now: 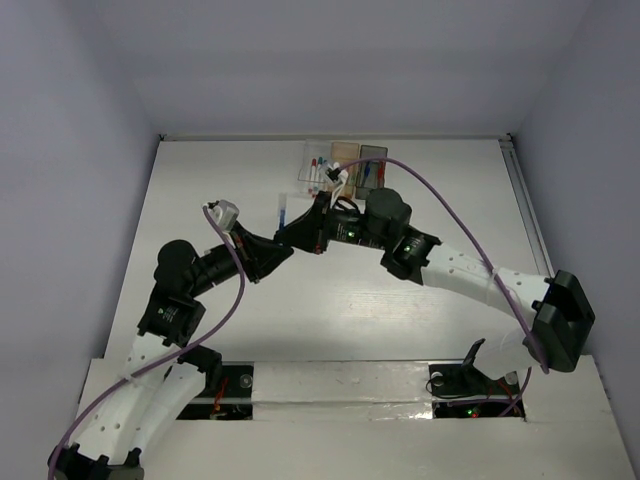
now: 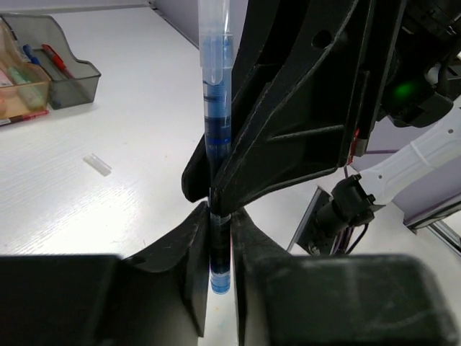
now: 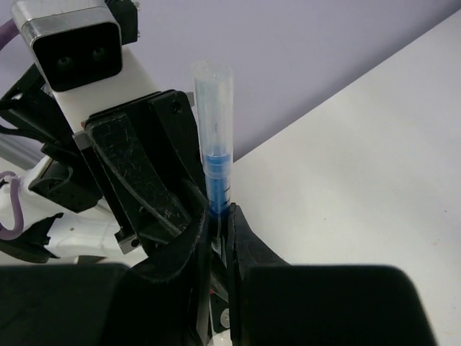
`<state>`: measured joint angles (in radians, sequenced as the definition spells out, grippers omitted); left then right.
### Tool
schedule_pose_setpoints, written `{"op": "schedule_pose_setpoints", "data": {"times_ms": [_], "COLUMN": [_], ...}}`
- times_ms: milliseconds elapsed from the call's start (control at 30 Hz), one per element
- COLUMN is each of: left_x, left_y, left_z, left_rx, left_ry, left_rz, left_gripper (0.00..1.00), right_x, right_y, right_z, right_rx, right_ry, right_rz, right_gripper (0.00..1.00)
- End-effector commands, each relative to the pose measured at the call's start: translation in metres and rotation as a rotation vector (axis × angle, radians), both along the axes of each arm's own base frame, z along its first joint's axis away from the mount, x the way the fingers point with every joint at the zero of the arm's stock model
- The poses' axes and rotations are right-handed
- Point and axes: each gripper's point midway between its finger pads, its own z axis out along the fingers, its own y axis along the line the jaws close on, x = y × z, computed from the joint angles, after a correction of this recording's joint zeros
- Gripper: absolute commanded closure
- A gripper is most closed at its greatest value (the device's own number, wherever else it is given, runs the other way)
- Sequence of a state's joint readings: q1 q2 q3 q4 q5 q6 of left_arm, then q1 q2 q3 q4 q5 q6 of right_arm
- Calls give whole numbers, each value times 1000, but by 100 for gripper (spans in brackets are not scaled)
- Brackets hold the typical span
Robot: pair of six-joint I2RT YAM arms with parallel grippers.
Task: Sort the stationery into containers
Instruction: Place the pen in the storage box.
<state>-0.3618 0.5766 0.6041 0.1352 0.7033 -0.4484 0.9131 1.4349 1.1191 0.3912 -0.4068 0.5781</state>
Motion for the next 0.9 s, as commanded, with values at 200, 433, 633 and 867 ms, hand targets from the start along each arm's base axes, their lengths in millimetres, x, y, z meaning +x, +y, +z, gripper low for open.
{"op": "schedule_pose_setpoints", "data": {"times_ms": [200,433,633,867], "left_x": [2,6,6,5], "left_y": [15,23,24,24], "left_z": [-10,-9,-8,-8], "left_rx": [56,54,53,52], "left_ry": [-10,-24,-28,-31], "left_rz": [96,161,163,166], "left_gripper": [44,6,1,1], "right_x": [126,225,280,325], "right_y": [-93,-183,-216,-225], "right_z": [11,-38,-104,-142], "right_rx": [-11,-208,-440,-564], "right_ry": [-7,105,209,245], "right_rz": [-414,-667,-747,-779], "right_gripper": [100,100,100,100]}}
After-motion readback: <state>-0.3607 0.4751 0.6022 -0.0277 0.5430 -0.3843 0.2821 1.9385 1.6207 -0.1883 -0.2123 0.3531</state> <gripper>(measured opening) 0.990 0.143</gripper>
